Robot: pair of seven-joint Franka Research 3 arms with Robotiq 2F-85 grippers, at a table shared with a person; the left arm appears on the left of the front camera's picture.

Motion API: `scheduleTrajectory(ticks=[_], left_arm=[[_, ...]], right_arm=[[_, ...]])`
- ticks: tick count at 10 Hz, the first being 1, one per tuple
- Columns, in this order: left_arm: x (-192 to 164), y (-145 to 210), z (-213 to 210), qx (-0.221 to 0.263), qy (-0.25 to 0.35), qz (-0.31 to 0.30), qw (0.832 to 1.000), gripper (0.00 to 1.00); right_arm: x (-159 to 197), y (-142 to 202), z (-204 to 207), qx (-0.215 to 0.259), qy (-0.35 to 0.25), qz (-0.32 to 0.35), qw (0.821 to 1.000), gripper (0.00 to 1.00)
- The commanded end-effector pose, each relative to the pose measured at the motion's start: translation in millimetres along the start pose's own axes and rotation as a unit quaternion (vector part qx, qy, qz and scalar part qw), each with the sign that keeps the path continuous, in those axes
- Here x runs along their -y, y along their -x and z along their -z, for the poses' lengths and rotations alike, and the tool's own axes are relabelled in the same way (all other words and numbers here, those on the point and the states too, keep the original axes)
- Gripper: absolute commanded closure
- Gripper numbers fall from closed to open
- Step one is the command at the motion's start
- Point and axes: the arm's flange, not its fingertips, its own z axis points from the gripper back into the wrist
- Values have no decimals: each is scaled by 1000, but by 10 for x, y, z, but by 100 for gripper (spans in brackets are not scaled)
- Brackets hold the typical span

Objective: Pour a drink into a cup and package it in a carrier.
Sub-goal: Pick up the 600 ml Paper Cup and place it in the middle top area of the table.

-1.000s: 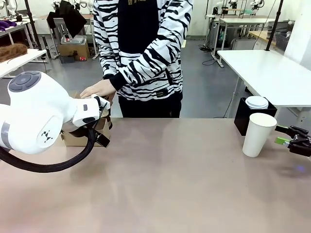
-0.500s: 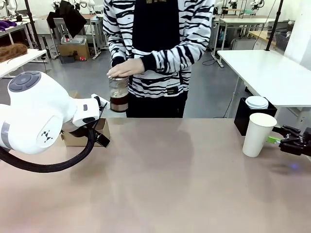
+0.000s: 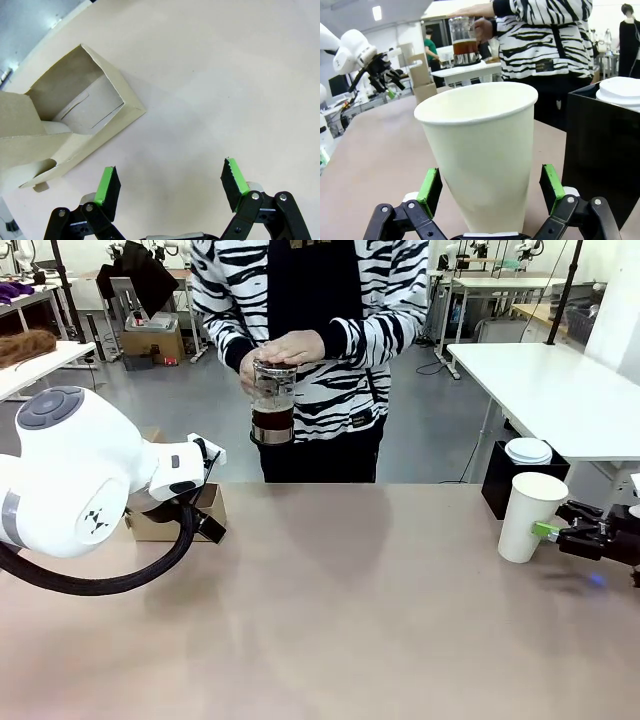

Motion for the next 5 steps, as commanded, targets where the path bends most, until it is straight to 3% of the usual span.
scheduleTrajectory(ticks=[1, 5], left_arm=[[1, 1, -2, 0, 0, 0, 1000, 0], [1, 1, -2, 0, 0, 0, 1000, 0]], right_arm=[[-2, 6, 18, -2, -1, 0, 1000, 0], [73, 50, 394, 4, -26, 27, 999, 0]])
